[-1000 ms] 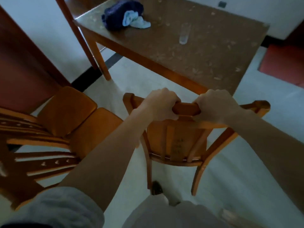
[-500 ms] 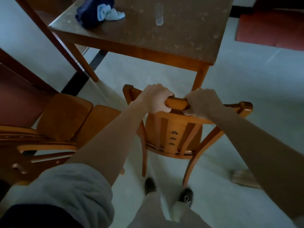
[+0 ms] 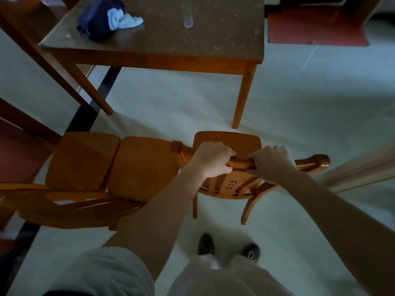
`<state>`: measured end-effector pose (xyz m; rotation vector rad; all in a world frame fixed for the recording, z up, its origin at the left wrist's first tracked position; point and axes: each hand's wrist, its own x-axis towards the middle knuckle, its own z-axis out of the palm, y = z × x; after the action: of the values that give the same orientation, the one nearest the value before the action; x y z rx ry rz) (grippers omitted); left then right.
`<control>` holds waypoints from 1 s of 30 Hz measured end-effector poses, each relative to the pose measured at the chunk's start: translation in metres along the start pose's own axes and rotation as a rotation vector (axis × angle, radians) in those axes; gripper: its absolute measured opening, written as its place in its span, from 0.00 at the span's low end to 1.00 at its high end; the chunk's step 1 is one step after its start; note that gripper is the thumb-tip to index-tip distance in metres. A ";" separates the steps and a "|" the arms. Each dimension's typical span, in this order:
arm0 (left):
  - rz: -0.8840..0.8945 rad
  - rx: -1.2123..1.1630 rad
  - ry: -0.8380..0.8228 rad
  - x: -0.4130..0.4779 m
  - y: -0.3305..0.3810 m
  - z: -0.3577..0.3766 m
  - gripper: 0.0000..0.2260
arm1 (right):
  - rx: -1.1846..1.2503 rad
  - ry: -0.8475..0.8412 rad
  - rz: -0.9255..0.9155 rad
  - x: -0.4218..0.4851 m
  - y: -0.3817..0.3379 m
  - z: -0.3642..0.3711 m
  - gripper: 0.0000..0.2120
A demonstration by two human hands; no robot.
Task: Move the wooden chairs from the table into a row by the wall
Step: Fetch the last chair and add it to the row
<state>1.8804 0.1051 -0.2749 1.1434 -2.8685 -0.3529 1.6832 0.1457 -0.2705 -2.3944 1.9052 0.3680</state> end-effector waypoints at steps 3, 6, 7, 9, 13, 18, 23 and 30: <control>0.001 0.017 -0.004 -0.036 0.014 0.022 0.07 | 0.012 -0.054 0.040 -0.034 -0.027 0.019 0.10; 0.008 0.019 -0.003 -0.067 0.028 0.040 0.07 | 0.045 -0.078 0.059 -0.065 -0.048 0.035 0.08; 0.016 0.026 0.007 -0.078 0.035 0.046 0.07 | 0.056 -0.087 0.063 -0.078 -0.055 0.039 0.08; 0.022 0.032 0.025 -0.093 0.042 0.059 0.08 | 0.084 -0.100 0.067 -0.094 -0.066 0.047 0.08; 0.030 0.075 0.030 -0.121 0.057 0.086 0.11 | 0.111 -0.121 0.093 -0.124 -0.085 0.065 0.10; 0.050 0.033 0.109 -0.153 0.066 0.106 0.12 | 0.145 -0.144 0.131 -0.150 -0.107 0.083 0.08; 0.060 0.027 0.094 -0.168 0.068 0.117 0.13 | 0.183 -0.100 0.154 -0.161 -0.118 0.093 0.09; 0.000 -0.135 -0.182 -0.165 0.046 0.080 0.40 | 0.307 -0.049 0.120 -0.158 -0.101 0.093 0.41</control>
<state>1.9608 0.2660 -0.3336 1.1429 -2.9411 -0.6730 1.7342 0.3381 -0.3361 -2.0660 1.9277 0.1265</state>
